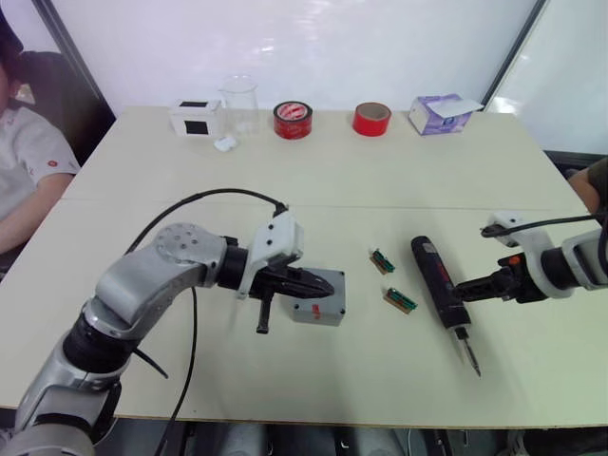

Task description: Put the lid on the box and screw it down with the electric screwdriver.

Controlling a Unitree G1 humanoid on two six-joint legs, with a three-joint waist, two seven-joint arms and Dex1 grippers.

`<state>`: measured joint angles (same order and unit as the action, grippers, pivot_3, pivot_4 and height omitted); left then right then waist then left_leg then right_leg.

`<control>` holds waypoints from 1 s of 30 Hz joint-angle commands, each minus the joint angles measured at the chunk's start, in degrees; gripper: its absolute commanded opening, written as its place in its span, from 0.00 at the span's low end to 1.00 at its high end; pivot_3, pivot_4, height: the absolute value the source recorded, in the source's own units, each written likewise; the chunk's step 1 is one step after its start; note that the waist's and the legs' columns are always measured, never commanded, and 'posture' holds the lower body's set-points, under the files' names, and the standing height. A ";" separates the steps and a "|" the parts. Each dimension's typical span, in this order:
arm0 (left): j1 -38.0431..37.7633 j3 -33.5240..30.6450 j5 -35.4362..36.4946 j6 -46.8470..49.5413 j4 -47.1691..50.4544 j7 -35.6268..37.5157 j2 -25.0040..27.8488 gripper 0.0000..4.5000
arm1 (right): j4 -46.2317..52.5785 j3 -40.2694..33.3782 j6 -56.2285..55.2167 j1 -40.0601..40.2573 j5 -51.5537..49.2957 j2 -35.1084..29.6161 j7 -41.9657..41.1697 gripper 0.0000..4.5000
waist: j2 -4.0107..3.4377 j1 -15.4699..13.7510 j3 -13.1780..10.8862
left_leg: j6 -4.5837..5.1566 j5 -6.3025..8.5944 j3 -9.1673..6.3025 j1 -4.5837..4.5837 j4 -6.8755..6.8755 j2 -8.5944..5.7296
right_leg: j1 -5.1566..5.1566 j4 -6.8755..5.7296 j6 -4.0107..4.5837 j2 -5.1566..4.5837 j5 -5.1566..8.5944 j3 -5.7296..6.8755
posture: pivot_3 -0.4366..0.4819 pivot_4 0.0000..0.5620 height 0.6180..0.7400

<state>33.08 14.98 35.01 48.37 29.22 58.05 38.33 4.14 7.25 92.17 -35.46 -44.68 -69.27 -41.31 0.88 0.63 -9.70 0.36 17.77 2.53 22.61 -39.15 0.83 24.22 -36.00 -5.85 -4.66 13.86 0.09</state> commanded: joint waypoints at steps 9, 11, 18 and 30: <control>-2.35 -1.76 1.70 2.85 5.42 -6.07 -0.55 0.00 | -5.62 10.90 -1.89 -5.74 6.11 4.98 -2.13 0.99 | 0.00 -0.07 0.00 | 0.00 0.00 0.01 0.04 -0.02 -0.01 | 0.03 -0.02 -0.01 -0.01 -0.01 -0.01 | 0.48 0.27 1.00; -2.77 -1.97 2.08 3.17 5.75 -6.72 -0.55 0.00 | -5.69 13.01 -2.68 -5.94 7.25 5.23 -2.95 0.99 | 0.01 -0.03 0.01 | 0.00 0.00 0.01 0.03 -0.02 -0.02 | 0.03 -0.02 -0.02 -0.01 -0.01 -0.01 | 0.48 0.27 1.00; -3.06 -2.24 2.23 2.80 5.09 -7.95 -0.59 0.00 | -2.70 17.17 -4.50 -3.70 10.93 4.94 -4.29 0.50 | 0.08 -0.02 0.04 | -0.01 0.00 0.00 -0.01 -0.04 -0.02 | -0.01 -0.03 -0.02 0.01 -0.01 0.00 | 0.48 0.27 1.00; -2.59 -3.51 0.91 0.51 0.46 -6.60 0.62 0.00 | -16.22 9.83 -14.66 -14.18 19.96 7.67 -1.90 0.40 | 0.21 0.38 0.09 | -0.04 -0.03 0.01 -0.30 -0.13 0.01 | -0.61 0.55 0.23 0.00 -0.19 0.01 | 0.48 0.27 1.00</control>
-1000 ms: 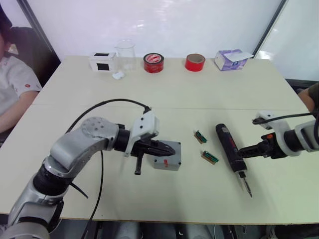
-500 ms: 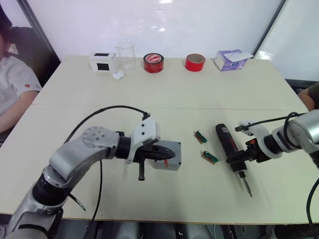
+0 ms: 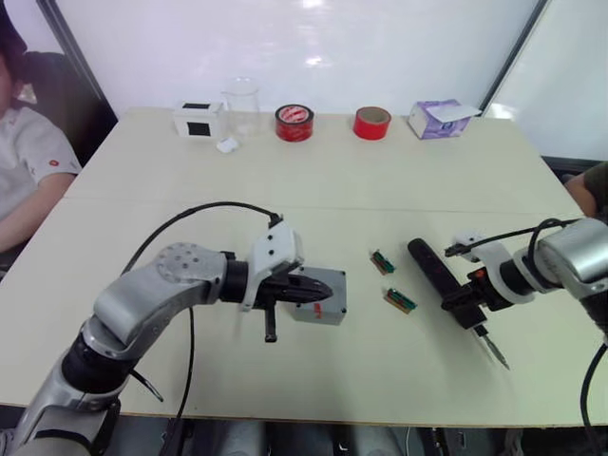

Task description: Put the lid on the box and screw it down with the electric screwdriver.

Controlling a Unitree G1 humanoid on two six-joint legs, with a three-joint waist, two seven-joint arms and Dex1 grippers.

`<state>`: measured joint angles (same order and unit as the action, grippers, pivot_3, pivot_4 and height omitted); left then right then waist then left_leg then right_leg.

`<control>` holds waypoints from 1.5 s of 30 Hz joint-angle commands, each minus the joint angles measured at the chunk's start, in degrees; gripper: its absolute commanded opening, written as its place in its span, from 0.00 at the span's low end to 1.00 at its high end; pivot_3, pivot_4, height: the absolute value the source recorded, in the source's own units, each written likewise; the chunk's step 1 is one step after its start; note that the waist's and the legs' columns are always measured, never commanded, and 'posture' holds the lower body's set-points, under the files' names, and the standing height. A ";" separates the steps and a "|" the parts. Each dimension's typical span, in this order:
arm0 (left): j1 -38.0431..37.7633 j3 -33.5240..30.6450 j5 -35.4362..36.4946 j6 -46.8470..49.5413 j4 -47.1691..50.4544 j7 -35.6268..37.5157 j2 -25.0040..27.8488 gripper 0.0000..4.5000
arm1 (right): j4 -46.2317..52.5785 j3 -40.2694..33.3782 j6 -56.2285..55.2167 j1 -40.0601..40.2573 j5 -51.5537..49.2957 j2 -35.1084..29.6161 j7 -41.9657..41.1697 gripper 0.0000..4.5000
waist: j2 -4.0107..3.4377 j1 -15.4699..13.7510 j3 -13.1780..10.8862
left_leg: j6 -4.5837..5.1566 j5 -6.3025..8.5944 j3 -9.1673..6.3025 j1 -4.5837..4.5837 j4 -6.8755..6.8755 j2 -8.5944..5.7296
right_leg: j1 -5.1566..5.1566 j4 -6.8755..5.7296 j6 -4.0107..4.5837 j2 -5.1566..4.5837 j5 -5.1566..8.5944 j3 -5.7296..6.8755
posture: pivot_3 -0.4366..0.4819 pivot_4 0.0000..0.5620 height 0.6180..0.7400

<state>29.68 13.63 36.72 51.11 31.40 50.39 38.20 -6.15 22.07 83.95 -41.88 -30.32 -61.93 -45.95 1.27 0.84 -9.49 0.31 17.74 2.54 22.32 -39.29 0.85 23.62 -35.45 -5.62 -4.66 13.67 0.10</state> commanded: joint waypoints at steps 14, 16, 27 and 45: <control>2.49 -2.02 -0.48 -0.94 -10.18 2.77 -0.90 0.00 | 28.58 -53.79 -26.80 0.94 -29.35 44.02 26.55 0.40 | -0.83 -1.26 -0.45 | -0.62 -0.50 0.16 1.26 0.13 0.00 | 1.27 0.00 -0.54 0.06 -0.58 -0.05 | 0.48 0.27 1.00; 2.17 -1.00 -1.72 -1.43 -10.32 3.10 -0.96 0.00 | 31.41 -52.06 -27.50 3.66 -30.52 46.29 28.93 0.40 | -0.82 -1.55 -0.45 | -0.52 -0.45 0.17 1.26 0.04 0.01 | 1.21 -0.02 -0.63 -0.03 -0.66 -0.11 | 0.48 0.27 1.00; 0.54 6.69 -9.32 -5.22 -12.18 2.47 -3.46 0.00 | 39.44 -37.36 -37.66 20.53 -22.32 44.42 23.38 0.40 | -0.78 -0.28 -0.41 | -0.25 -0.31 0.05 1.02 0.03 -0.12 | 0.98 0.11 -0.62 0.08 -0.65 -0.03 | 0.48 0.27 1.00; 0.33 7.59 -12.75 -6.79 -14.36 3.20 -3.68 0.00 | 33.38 -28.97 -51.43 27.40 -8.36 41.36 18.52 0.40 | -0.78 -0.27 -0.37 | -0.25 -0.31 0.04 0.92 0.02 -0.12 | 0.88 0.06 -0.62 0.07 -0.66 -0.04 | 0.48 0.27 1.00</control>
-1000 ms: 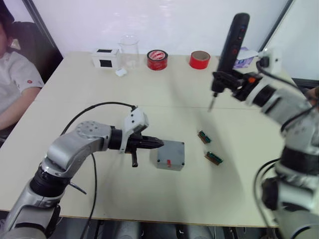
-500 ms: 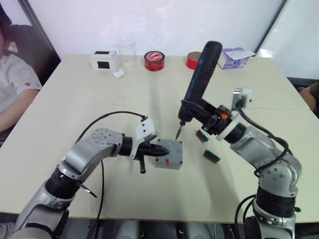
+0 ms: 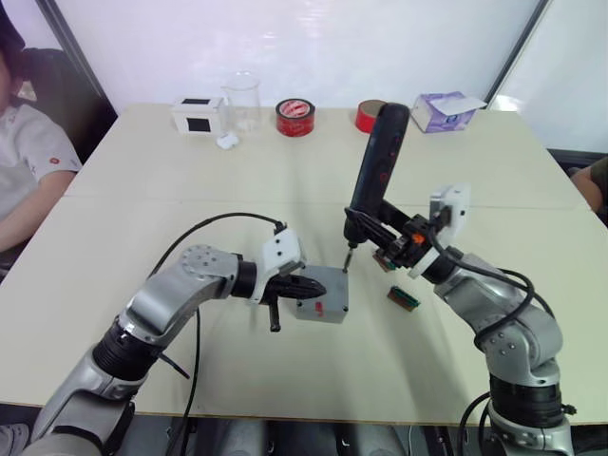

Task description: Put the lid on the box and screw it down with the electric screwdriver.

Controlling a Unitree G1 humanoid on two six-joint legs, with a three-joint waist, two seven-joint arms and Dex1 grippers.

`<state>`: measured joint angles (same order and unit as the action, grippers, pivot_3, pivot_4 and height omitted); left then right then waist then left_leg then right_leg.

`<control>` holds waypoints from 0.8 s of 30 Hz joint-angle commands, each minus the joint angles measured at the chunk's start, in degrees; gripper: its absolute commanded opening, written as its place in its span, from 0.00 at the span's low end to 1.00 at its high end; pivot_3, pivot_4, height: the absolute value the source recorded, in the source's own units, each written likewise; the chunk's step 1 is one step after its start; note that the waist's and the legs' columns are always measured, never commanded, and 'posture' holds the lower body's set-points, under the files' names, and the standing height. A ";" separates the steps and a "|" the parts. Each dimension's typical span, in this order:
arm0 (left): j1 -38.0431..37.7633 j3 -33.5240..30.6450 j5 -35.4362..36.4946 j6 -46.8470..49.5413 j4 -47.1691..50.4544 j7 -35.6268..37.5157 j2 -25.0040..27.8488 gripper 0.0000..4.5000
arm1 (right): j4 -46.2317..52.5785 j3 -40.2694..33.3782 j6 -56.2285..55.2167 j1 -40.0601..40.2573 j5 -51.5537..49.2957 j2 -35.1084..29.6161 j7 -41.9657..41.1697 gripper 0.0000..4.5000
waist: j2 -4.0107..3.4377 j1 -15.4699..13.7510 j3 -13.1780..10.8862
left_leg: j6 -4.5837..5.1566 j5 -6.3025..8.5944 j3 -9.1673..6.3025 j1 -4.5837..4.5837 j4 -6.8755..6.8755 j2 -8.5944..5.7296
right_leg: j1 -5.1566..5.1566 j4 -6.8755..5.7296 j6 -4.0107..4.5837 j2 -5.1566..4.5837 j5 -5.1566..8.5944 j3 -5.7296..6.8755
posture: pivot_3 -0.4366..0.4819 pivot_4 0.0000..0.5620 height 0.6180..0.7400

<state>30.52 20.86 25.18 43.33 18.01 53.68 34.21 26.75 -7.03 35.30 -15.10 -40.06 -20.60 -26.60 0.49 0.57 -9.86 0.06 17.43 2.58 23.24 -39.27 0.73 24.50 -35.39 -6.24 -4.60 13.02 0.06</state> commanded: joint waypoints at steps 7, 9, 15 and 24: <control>-1.28 0.95 -1.71 0.96 -0.53 -0.03 0.67 0.00 | 0.57 3.87 -4.83 4.11 4.92 -2.28 -3.58 0.40 | 0.02 0.00 0.14 | 0.00 0.00 -0.01 -0.16 0.00 0.00 | -0.13 -0.05 0.00 0.00 0.00 0.00 | 0.48 0.27 1.00; -1.52 1.29 -2.13 0.69 -0.72 0.03 0.60 0.00 | 0.64 5.61 -4.60 5.42 5.92 -3.37 -4.40 0.40 | 0.04 -0.01 0.32 | 0.00 0.00 -0.01 -0.23 0.00 0.00 | -0.21 -0.04 0.01 0.00 0.01 0.00 | 0.48 0.27 1.00; -1.76 1.99 -3.47 -0.23 -1.77 0.42 0.29 0.00 | -1.89 9.64 -4.78 8.04 10.87 -4.60 -3.25 0.40 | 0.29 0.10 0.89 | 0.15 0.12 0.00 -1.46 0.16 0.10 | -1.42 0.15 0.30 0.04 0.28 0.02 | 0.48 0.27 1.00; -2.25 1.75 -3.87 -0.31 -2.40 0.32 -0.61 0.00 | -3.29 12.47 -4.97 9.86 13.97 -5.12 -3.18 0.40 | 0.64 -0.01 1.98 | 0.24 0.19 -0.10 -1.90 0.23 0.23 | -1.86 0.15 0.56 -0.02 0.57 0.04 | 0.48 0.27 1.00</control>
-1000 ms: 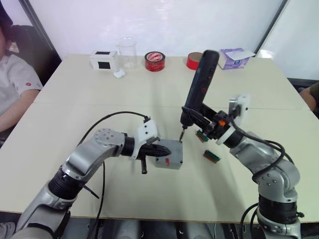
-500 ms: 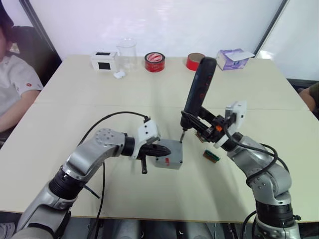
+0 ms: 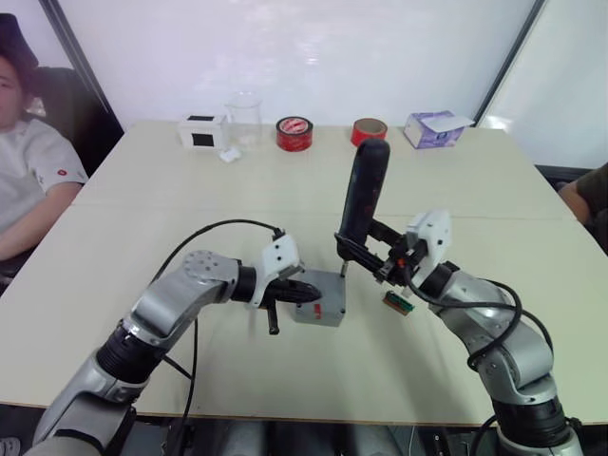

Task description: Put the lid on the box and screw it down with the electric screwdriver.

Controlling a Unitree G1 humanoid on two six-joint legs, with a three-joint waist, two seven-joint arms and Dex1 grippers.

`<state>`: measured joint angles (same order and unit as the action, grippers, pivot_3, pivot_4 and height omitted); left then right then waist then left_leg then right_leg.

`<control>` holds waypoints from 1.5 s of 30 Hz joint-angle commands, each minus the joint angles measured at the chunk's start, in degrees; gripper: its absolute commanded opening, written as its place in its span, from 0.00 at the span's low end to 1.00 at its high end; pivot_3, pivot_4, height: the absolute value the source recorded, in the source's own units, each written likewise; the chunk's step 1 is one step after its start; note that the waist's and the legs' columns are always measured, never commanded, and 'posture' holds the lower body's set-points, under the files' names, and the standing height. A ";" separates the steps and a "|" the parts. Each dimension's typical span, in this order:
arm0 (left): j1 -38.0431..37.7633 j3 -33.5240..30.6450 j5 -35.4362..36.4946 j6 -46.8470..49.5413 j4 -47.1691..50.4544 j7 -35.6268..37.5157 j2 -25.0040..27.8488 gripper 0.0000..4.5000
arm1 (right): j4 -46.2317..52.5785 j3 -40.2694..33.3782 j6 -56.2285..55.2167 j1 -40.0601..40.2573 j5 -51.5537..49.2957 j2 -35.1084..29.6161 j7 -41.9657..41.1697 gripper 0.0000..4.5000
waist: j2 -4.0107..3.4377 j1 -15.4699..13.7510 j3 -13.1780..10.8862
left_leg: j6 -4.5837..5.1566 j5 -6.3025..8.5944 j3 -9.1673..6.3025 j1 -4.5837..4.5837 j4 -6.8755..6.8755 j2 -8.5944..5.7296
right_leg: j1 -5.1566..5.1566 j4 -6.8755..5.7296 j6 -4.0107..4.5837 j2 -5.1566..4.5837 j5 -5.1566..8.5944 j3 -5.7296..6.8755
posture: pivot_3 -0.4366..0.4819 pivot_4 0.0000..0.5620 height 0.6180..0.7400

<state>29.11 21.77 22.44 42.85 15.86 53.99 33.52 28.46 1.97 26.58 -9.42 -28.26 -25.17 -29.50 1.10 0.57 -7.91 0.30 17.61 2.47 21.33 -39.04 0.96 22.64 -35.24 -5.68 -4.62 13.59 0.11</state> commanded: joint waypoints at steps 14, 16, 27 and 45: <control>-1.25 0.83 -1.59 0.08 -0.47 0.42 -0.09 0.00 | -4.06 1.81 3.16 2.99 0.51 0.65 -0.02 0.40 | 0.03 0.02 0.19 | 0.00 0.01 -0.06 0.01 0.02 0.02 | 0.00 0.02 0.06 -0.10 0.03 0.02 | 0.48 0.27 1.00; -1.27 0.95 -1.70 -0.21 -0.87 0.54 -0.24 0.00 | -3.43 0.89 3.48 1.99 -0.14 0.72 0.23 0.40 | 0.00 0.02 0.17 | 0.00 0.02 -0.07 0.03 0.03 0.02 | 0.02 0.03 0.06 -0.11 0.03 0.03 | 0.48 0.27 1.00; -3.11 0.35 -2.43 -3.03 -1.01 0.29 -0.55 0.00 | -0.51 -18.13 25.23 -22.49 -23.19 -4.60 13.03 0.40 | -0.69 -0.04 -0.63 | 0.00 0.01 -0.01 0.37 0.03 -0.05 | 0.36 0.05 0.14 -0.52 -0.02 0.07 | 0.48 0.27 1.00; 2.26 -11.88 11.30 2.82 9.03 2.26 1.31 0.00 | -32.33 -15.47 65.91 -26.80 -31.90 -39.33 11.26 0.40 | -0.99 -0.72 -0.98 | 0.34 0.16 0.29 2.20 -0.11 -0.36 | 2.03 0.25 -0.01 -0.43 -0.30 0.04 | 0.48 0.27 1.00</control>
<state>31.26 7.31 35.08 46.96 21.18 53.02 32.25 -2.32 -13.13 92.14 -35.78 -61.29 -62.13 -15.49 0.11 -0.16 -8.89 0.65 17.77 2.78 23.51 -39.15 0.60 24.67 -34.99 -5.70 -5.04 13.28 0.13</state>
